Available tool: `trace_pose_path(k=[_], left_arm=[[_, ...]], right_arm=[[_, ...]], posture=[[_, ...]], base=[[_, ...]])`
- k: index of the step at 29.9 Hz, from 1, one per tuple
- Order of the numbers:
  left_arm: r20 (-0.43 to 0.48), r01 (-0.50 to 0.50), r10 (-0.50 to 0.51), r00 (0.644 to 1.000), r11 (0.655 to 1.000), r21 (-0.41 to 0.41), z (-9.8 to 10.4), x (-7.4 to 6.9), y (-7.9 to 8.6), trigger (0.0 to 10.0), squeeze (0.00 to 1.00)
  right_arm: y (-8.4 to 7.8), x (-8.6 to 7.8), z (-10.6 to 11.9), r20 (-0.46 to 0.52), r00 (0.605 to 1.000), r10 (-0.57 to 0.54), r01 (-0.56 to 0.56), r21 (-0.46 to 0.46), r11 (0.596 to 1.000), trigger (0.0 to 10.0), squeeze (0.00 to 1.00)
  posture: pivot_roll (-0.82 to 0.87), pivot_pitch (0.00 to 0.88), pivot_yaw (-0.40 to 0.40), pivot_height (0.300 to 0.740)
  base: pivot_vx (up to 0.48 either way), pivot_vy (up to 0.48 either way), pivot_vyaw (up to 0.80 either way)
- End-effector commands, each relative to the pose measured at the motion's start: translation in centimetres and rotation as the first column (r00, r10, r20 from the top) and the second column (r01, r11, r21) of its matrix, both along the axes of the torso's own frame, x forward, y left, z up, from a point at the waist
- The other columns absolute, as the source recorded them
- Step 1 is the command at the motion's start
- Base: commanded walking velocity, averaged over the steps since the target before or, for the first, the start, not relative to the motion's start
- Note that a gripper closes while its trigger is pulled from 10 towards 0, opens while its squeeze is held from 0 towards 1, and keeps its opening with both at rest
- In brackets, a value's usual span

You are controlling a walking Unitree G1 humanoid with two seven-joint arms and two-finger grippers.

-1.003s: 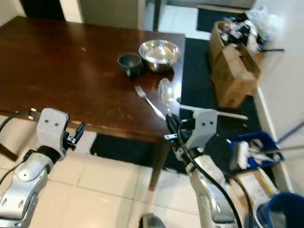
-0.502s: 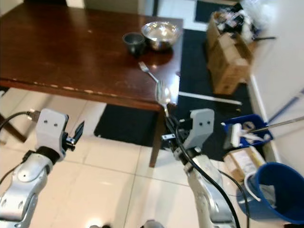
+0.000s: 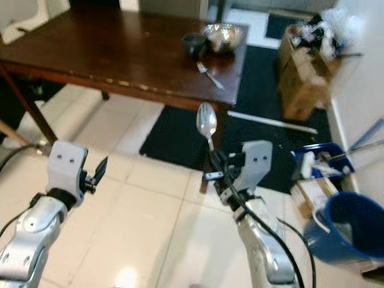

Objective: Setting the table

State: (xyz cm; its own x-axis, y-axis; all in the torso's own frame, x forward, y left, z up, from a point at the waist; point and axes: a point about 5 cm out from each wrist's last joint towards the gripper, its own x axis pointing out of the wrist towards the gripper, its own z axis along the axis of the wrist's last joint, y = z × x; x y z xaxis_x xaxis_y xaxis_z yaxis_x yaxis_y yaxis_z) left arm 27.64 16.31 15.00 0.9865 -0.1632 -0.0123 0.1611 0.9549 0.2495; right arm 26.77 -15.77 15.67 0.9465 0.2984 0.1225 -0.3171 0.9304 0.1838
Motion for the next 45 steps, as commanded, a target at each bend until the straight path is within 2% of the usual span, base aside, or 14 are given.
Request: trace_pose_path(k=[1,13,45], left_arm=[[-0.007,0.0,0.0,1.0,1.0,0.003,-0.24,-0.01,0.05,10.0,0.0],[-0.014,-0.01,0.01,1.0,1.0,0.014,-0.34,0.2,0.18,10.0,0.0],[-0.023,-0.039,0.039,0.999,0.999,0.025,-0.64,0.24,0.38,10.0,0.0]], right_arm=[[0.34,0.06,0.31,0.012,1.0,0.018,-0.018,0.014,1.0,10.0,0.0],[0.19,0.27,0.32,0.011,1.0,0.016,-0.016,-0.003,1.0,10.0,0.0],[0.04,0.52,0.47,0.028,1.0,0.011,-0.01,-0.025,1.0,10.0,0.0]], posture=[[-0.13,0.046,0.032,0.74],[-0.13,0.036,0.031,0.74],[-0.12,0.045,0.028,0.74]], base=[[0.0,0.0,0.0],[0.0,0.0,0.04],[0.0,0.0,0.77]])
